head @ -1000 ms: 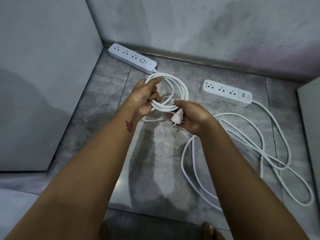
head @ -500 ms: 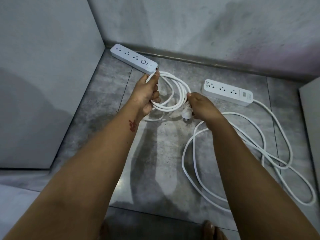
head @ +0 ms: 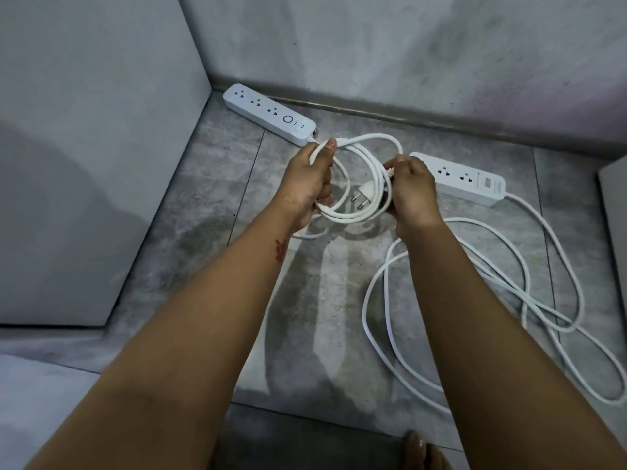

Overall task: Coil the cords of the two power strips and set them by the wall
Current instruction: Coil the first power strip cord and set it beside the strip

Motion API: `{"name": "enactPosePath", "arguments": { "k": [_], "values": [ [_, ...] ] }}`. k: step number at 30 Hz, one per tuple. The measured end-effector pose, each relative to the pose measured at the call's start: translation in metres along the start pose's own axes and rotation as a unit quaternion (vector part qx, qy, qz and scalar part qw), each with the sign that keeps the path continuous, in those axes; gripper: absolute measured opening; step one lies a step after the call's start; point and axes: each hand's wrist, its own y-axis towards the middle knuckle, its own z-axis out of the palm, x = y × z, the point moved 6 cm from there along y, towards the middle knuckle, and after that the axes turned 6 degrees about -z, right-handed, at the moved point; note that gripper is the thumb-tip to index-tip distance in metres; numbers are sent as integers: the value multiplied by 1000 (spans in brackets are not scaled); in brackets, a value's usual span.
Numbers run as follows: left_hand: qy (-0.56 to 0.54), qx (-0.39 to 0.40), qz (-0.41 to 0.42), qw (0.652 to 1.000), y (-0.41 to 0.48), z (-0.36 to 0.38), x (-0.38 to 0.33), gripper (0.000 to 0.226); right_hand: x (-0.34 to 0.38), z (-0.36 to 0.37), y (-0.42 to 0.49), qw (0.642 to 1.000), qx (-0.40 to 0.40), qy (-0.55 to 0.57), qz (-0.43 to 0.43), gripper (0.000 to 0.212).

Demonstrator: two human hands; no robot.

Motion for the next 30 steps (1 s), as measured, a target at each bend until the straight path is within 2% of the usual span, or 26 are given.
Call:
{"name": "enactPosePath", "arguments": {
  "k": [3, 5, 8, 10, 12, 16, 19, 24, 27, 30],
  "values": [
    [17, -19, 18, 999, 0, -2, -1, 26, -2, 3, -3, 998, 19, 40, 44, 25],
    [30, -26, 30, 999, 1, -2, -2, 26, -4, 9, -8, 990, 48, 104, 87, 21],
    [35, -41, 39, 998, 2, -6, -2, 21, -8, 16, -16, 974, 97, 152, 140, 30],
    [33, -58, 40, 997, 4, -11, -1, 18, -9, 19, -18, 971, 148, 105, 156, 39],
    [39, -71, 41, 996, 5, -16, 0, 19, -10, 23, -21, 964, 204, 54, 163, 39],
    [56, -71, 41, 995, 6, -15, -1, 21, -13, 26, -25, 953, 247, -46, 173, 16],
    [47, -69, 31, 996, 7, -12, -3, 20, -13, 23, -27, 941, 274, -84, 182, 10],
    [-7, -62, -4, 998, 13, -11, -8, 27, -6, 20, -27, 929, 322, -81, 166, 20],
    [2, -26, -19, 999, 12, -10, -8, 27, -4, 16, -30, 915, 345, -152, 146, 27],
    [36, 28, -36, 998, 12, -9, -6, 26, 8, 13, -21, 937, 300, -160, 78, 51]
  ]
}}
